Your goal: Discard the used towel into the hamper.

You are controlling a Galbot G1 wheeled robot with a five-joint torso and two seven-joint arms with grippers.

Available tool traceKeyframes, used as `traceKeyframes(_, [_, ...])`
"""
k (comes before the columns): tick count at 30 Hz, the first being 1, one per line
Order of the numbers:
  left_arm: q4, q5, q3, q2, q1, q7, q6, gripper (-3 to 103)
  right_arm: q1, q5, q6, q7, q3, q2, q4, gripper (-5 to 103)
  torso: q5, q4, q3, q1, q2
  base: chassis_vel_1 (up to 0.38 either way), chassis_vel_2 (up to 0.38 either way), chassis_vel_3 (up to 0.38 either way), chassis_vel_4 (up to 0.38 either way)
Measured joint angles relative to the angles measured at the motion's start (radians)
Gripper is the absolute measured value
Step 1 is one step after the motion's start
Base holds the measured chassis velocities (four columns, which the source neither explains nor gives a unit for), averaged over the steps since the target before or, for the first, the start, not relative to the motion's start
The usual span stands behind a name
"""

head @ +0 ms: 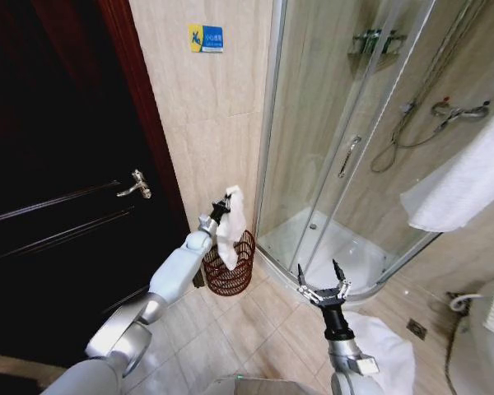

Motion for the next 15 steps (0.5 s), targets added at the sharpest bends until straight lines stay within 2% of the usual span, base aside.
traceKeyframes(7, [0.089, 0.049, 0.028, -0.014, 0.009, 0.060, -0.028, 0, 0.013, 0.010, -0.005, 0.001, 0.005, 0.000, -0.012, 100, 0.0001, 0.0000, 0.000, 0.000, 0.000, 0.000, 0.000, 0.000, 0.000])
traceKeyframes(10, [0.181, 0.080, 0.060, -0.028, -0.031, 0.085, -0.047, 0, 0.013, 0.012, -0.003, 0.001, 0.004, 0.000, -0.019, 100, 0.0002, -0.0001, 0.000, 0.000, 0.000, 0.000, 0.000, 0.000, 0.000])
traceKeyframes(15, [0.282, 0.104, 0.067, -0.060, -0.057, 0.095, -0.060, 0, 0.020, 0.023, 0.017, 0.002, 0.005, 0.000, -0.024, 100, 0.0002, -0.0001, 0.000, 0.000, 0.000, 0.000, 0.000, 0.000, 0.000])
